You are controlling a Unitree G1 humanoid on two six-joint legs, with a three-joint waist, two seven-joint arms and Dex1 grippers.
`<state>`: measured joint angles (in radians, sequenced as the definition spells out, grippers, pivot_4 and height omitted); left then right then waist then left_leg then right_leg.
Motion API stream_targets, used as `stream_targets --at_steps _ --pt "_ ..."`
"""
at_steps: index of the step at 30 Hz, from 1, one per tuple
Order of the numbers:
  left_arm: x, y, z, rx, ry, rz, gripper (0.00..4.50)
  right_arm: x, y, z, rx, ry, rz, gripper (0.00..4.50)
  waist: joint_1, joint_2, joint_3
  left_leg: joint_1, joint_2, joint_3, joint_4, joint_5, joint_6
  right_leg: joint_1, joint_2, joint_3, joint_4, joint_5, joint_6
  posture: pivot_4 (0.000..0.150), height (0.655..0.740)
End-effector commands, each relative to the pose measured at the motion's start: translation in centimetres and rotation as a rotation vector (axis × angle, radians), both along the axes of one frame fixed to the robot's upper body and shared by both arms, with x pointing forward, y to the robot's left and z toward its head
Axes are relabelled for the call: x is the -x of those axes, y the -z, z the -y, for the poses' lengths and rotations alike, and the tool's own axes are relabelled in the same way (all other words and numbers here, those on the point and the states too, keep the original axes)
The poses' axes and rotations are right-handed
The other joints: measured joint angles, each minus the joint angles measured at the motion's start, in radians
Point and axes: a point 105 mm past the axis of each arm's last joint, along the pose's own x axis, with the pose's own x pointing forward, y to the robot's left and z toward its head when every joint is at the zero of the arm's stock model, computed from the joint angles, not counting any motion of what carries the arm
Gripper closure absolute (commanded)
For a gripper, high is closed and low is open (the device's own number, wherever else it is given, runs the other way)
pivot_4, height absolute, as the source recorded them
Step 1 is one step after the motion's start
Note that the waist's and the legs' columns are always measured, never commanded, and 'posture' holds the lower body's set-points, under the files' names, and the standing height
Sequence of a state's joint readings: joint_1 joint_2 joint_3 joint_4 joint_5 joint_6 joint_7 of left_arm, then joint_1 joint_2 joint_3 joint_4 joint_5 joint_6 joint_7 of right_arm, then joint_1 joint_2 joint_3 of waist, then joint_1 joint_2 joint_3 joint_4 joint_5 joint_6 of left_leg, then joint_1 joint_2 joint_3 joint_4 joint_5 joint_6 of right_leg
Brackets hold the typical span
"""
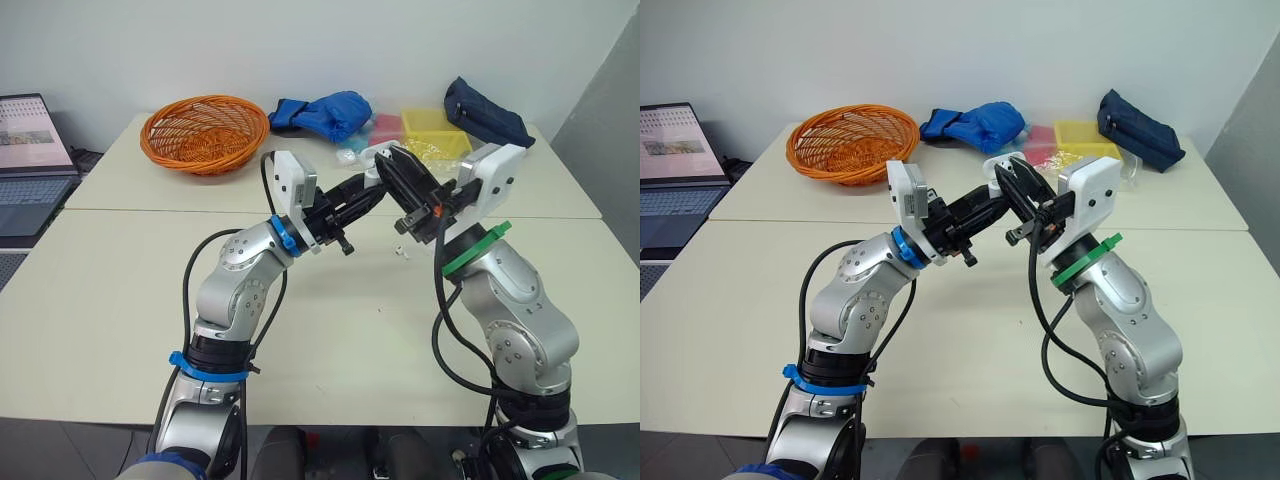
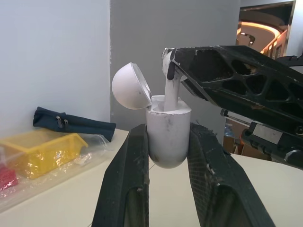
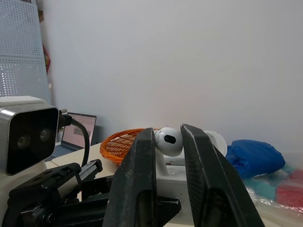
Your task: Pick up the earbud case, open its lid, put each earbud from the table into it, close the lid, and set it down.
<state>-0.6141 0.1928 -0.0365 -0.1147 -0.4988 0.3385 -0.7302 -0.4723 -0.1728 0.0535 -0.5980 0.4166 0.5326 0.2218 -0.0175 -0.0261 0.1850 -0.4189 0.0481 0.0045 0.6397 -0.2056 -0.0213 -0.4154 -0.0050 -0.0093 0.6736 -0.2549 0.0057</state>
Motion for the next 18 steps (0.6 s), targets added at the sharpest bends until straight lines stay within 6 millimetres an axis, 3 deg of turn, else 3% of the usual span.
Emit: stream_targets --at_steps 1,16,18 --pt "0.96 -2.29 0.23 0.040 0.015 0.097 3.76 -0.04 -0.22 -0.15 -0.008 0.004 0.009 4.08 0.000 0.000 0.000 0.000 0.000 0.000 0.000 0.000 0.000 0.000 0.000 0.000 0.000 0.000 0.000 0.150 0.7400" --pt "0.88 -2.74 0.20 0.048 0.006 0.108 3.76 0.06 0.44 -0.52 0.001 0.024 -0.010 4.08 0.000 0.000 0.000 0.000 0.000 0.000 -0.001 0.000 0.000 0.000 0.000 0.000 -0.001 0.000 0.000 0.150 0.7400" --pt "0.89 -2.72 0.21 0.047 0.007 0.107 3.76 0.03 0.39 -0.51 0.004 0.025 -0.007 3.33 0.000 0.000 0.000 0.000 0.000 0.000 -0.001 0.000 0.000 0.000 0.000 0.000 -0.001 0.000 0.000 0.150 0.7400"
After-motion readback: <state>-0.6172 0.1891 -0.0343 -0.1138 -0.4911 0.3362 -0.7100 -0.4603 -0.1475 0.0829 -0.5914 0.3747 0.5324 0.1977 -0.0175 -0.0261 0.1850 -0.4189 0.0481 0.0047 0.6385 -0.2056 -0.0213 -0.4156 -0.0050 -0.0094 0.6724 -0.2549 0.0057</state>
